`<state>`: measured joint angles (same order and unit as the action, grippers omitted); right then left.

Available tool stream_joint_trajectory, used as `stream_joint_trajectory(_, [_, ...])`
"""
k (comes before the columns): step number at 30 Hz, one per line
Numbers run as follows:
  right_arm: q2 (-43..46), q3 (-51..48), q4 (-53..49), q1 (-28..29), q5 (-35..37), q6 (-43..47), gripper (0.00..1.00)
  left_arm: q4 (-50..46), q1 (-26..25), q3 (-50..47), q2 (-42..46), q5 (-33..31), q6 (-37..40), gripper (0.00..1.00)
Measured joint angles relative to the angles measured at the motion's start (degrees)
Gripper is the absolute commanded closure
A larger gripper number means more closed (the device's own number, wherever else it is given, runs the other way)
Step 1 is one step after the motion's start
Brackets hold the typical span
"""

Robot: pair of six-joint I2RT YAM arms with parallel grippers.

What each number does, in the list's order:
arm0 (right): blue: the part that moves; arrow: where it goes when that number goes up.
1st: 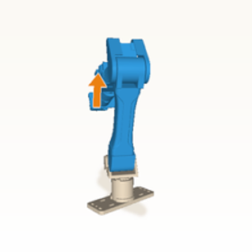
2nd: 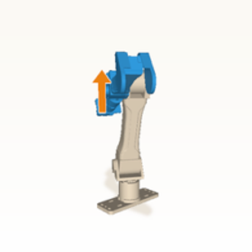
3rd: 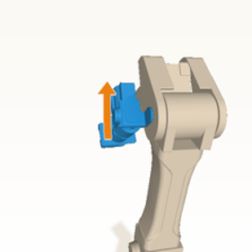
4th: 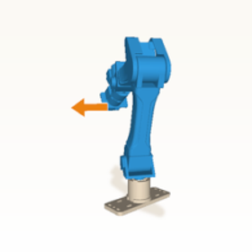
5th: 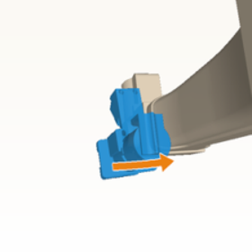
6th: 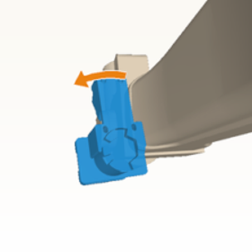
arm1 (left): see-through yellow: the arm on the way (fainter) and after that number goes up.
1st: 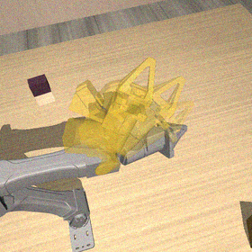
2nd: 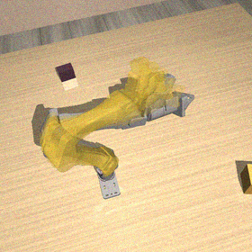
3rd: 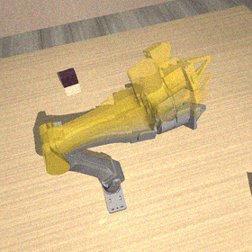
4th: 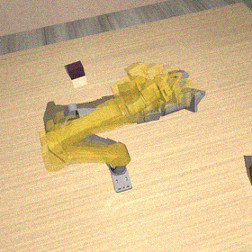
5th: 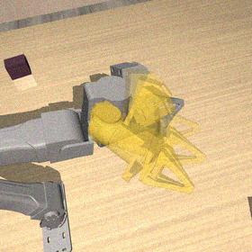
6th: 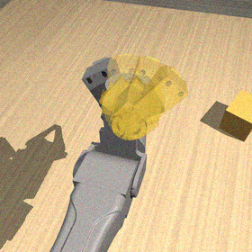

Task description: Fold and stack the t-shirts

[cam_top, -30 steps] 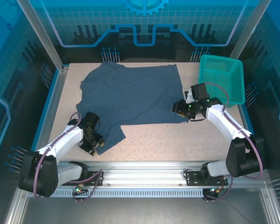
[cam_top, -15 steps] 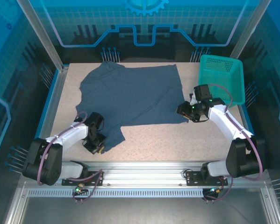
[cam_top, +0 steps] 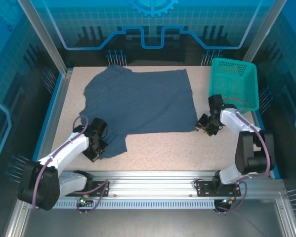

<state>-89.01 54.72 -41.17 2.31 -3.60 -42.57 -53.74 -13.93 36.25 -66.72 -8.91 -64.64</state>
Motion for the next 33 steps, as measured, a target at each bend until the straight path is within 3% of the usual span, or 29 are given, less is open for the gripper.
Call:
stream_joint_trajectory(7, [-7.48, 3.78, 0.26, 1.57, 1.53, -1.46, 0.61, -1.53, 1.38, 0.0, 0.07, -2.45, 0.04, 1.0])
stream_joint_trajectory(14, [-5.73, 2.93, -0.87, 5.31, 1.84, -4.44, 0.6, -1.44, 1.4, 0.02, 0.07, -2.43, 0.04, 1.0])
stream_joint_trajectory(23, [-8.98, 2.67, -1.36, 5.57, 1.9, -5.46, 0.62, -1.42, 1.4, 0.09, -0.85, -2.43, 0.17, 1.0])
stream_joint_trajectory(27, [-10.54, 3.58, -1.99, 5.55, 2.16, -5.42, 0.7, -1.38, 1.4, 1.14, -1.38, -2.4, 0.24, 1.0])
stream_joint_trajectory(33, [-11.41, 4.87, -2.38, 5.68, 3.19, -4.09, 0.94, -1.16, 1.4, 2.21, -1.97, -2.43, 0.31, 1.0])
